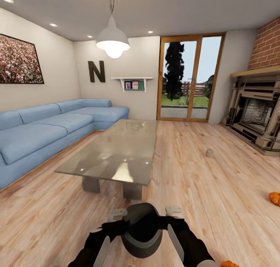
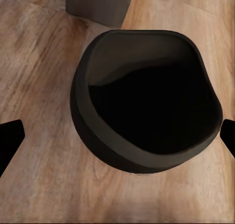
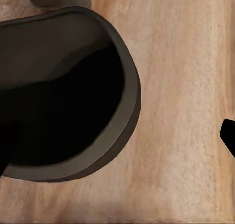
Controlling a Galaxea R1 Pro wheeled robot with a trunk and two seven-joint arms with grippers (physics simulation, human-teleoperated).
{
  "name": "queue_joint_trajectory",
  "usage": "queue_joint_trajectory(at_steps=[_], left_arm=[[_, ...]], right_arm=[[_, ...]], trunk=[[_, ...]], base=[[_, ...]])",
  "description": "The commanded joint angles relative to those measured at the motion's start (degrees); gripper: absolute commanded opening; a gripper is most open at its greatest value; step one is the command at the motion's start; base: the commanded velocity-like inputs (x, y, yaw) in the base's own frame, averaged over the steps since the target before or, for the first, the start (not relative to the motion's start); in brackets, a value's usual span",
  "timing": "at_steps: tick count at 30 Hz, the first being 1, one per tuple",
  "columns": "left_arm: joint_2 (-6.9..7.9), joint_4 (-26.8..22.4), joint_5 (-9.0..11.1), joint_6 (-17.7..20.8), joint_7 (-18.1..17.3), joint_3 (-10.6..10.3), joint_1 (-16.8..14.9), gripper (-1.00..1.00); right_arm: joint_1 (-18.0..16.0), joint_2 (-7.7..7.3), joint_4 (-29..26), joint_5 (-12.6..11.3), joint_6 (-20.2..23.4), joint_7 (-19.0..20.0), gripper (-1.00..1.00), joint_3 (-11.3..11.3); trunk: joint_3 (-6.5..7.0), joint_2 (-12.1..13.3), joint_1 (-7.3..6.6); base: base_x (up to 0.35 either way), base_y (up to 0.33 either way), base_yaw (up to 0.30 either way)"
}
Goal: Place each of the two pumpkins and all three candles from the living room inside a cabinet in the living room (use any cabinet), then make sure every cabinet is closed, and position the cauldron so it is next to a table in the living room.
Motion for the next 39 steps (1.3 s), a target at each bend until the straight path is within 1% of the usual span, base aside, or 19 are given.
queue_joint_trajectory(at_steps=[1, 5, 23, 34, 37, 39], left_arm=[[0.00, 0.0, 0.0, 0.1, 0.0, 0.0, 0.0, 1.00], [0.00, -0.2, 0.0, 0.2, 0.0, 0.0, 0.0, 1.00], [0.00, -0.4, 0.0, 0.3, 0.0, 0.0, 0.0, 1.00], [0.00, -0.3, 0.0, 0.3, 0.0, 0.0, 0.0, 1.00], [0.00, -0.3, 0.0, 0.3, 0.0, 0.0, 0.0, 1.00], [0.00, -0.3, 0.0, 0.3, 0.0, 0.0, 0.0, 1.00]], right_arm=[[0.0, 0.00, 0.0, 0.0, 0.0, 0.0, 1.00, 0.0], [0.0, 0.00, 0.0, 0.0, 0.0, 0.0, 1.00, 0.0], [0.0, 0.00, -0.1, 0.0, -0.1, 0.1, 1.00, 0.1], [0.0, 0.00, -0.1, 0.0, 0.0, 0.1, 1.00, 0.0], [0.0, 0.00, -0.1, 0.0, 0.0, 0.1, 1.00, 0.0], [0.0, 0.00, -0.1, -0.6, 0.0, 0.1, 1.00, 0.0]], trunk=[[0.23, 0.0, -0.02], [1.11, 0.1, -0.13], [4.32, 7.3, -4.08], [6.10, 11.7, -6.50], [6.64, 12.9, -7.16], [7.00, 13.7, -7.59]], base=[[-0.316, 0.000, 0.000], [-0.321, 0.000, 0.000], [-0.324, 0.000, -0.005], [-0.321, 0.000, -0.230], [-0.166, 0.000, -0.278], [-0.053, 0.000, -0.279]])
